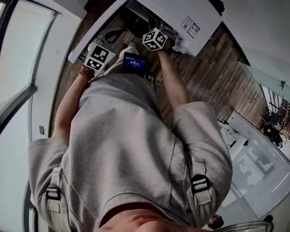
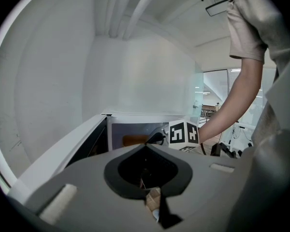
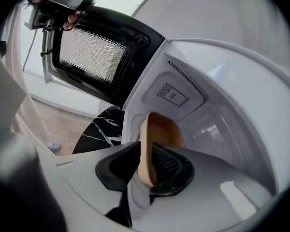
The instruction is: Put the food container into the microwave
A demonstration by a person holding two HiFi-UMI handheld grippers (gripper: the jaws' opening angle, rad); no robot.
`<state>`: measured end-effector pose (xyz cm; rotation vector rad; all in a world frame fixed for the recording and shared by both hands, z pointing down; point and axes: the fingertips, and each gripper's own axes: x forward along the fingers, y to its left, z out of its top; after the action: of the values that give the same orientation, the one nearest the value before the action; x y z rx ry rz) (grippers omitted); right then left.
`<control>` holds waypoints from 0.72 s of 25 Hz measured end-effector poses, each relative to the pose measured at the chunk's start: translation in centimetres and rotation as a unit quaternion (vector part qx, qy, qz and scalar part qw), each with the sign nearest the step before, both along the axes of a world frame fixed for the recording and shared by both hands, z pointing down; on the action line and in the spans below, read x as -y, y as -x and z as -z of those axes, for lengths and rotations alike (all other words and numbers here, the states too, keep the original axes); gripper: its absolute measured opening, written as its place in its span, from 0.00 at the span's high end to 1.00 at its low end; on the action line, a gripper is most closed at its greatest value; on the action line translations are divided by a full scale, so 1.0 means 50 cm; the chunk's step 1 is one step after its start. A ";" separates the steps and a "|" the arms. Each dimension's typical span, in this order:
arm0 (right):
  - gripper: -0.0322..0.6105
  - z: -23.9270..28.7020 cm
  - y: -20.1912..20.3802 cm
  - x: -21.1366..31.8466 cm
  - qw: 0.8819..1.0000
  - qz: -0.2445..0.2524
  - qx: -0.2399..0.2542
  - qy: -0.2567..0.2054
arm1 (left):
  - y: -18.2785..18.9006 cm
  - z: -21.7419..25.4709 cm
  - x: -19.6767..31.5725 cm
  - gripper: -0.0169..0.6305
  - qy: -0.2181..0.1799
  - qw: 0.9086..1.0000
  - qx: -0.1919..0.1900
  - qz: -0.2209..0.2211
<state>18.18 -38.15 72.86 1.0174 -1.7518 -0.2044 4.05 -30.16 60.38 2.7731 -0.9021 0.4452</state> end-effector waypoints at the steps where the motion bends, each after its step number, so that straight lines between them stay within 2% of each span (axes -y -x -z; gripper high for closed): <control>1: 0.82 0.002 0.001 -0.003 1.000 -0.001 0.001 -0.001 | 0.000 0.001 -0.001 0.98 0.000 1.000 0.000 -0.001; 18: 0.82 0.057 0.048 -0.076 0.999 -0.010 0.030 -0.019 | 0.024 0.024 -0.059 0.98 -0.012 1.000 -0.007 -0.024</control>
<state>15.77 -34.35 69.99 1.0791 -1.7964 -0.1974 2.87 -27.20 59.17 2.8210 -0.8459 0.4244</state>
